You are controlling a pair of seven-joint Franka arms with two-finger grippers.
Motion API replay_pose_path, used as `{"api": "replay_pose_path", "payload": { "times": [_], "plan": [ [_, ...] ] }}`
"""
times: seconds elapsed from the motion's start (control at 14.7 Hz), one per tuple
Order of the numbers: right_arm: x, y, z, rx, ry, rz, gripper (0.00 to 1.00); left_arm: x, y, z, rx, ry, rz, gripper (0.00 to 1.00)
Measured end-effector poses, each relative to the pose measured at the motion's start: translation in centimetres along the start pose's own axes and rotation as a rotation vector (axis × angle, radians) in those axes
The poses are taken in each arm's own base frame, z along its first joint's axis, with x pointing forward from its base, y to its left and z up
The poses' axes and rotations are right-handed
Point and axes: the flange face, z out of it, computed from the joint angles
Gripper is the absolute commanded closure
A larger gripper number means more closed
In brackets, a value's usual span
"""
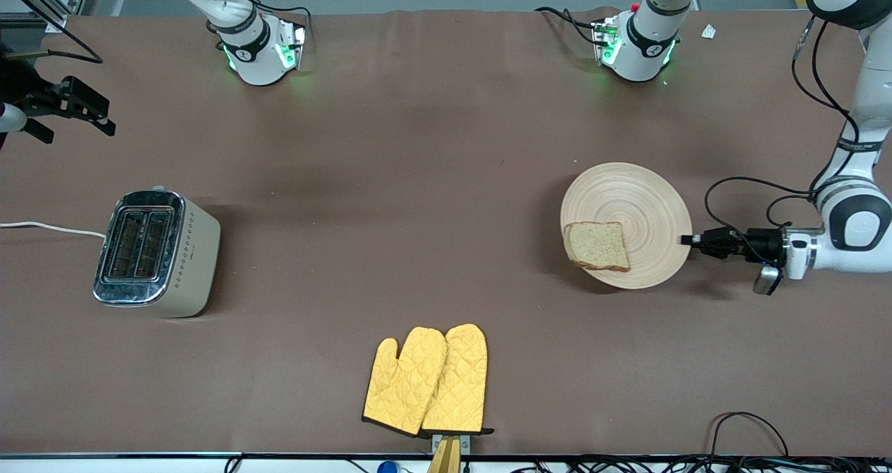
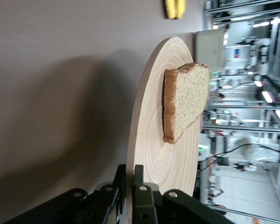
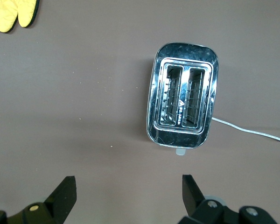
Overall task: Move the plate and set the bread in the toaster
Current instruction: 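Slide the plate toward the toaster with the left gripper while the right gripper reaches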
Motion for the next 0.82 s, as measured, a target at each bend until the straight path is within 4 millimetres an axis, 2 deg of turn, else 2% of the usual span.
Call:
{"api": "replay_pose_path", "payload": {
  "times": [0.2,0.48,0.68,0.82],
  "plan": [
    [0.0,0.0,-0.1,0.000,0.002,-0.001,0.00,1.5,2.3,5.7,-0.024,0.073,-0.003,1.00],
    [0.1,-0.3,-0.1,0.001,0.003,-0.005,0.00,3.6,6.2,14.9,0.001,0.082,0.017,1.00],
    [0.5,-2.0,-0.2,0.045,0.025,-0.020,0.00,5.1,8.6,22.6,0.034,0.047,0.035,1.00],
    [1.9,-4.4,0.5,0.066,0.060,0.007,0.00,5.6,9.9,26.7,0.063,0.026,0.045,1.00]
  ]
}}
